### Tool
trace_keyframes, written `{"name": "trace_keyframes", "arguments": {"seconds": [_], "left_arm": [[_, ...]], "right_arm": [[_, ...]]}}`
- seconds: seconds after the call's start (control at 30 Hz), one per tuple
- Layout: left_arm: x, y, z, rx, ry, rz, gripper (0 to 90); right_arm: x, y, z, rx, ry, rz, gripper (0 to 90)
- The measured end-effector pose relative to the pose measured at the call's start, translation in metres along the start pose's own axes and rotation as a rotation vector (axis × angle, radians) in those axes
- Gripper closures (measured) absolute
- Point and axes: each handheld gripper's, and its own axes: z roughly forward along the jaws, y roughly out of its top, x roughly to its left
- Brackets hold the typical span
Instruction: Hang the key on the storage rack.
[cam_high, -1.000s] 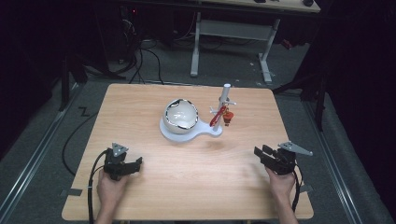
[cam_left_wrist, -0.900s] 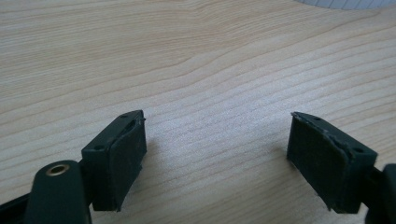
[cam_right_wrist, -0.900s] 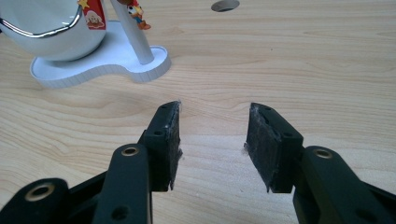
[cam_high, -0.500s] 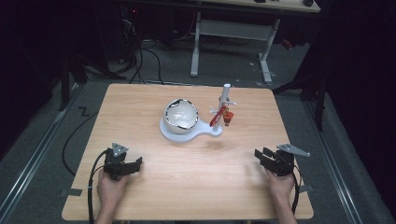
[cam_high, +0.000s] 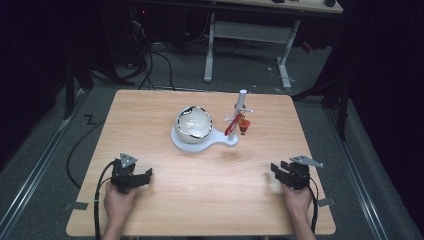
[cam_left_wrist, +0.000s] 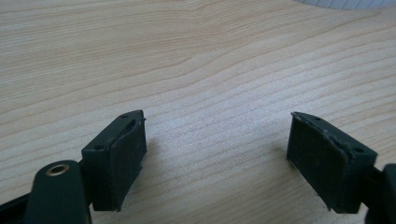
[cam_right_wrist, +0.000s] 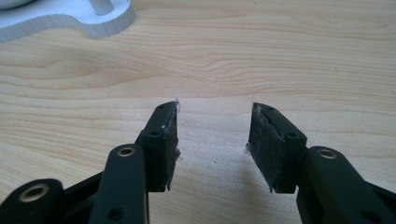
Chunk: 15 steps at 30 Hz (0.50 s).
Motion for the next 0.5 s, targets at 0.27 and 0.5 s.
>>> {"name": "trace_keyframes", "arguments": {"seconds": [0.27, 0.5], "left_arm": [[-0.0001, 0.0, 0.0001, -0.001, 0.0, -0.001, 20.1], [-0.0001, 0.0, 0.0001, -0.001, 0.0, -0.001, 20.1]], "right_arm": [[0.0016, -0.0015, 0.005, 0.014, -0.028, -0.022, 50.1], [0.0024, -0.0043, 0.0092, 0.036, -0.06, -0.033, 48.1]]}}
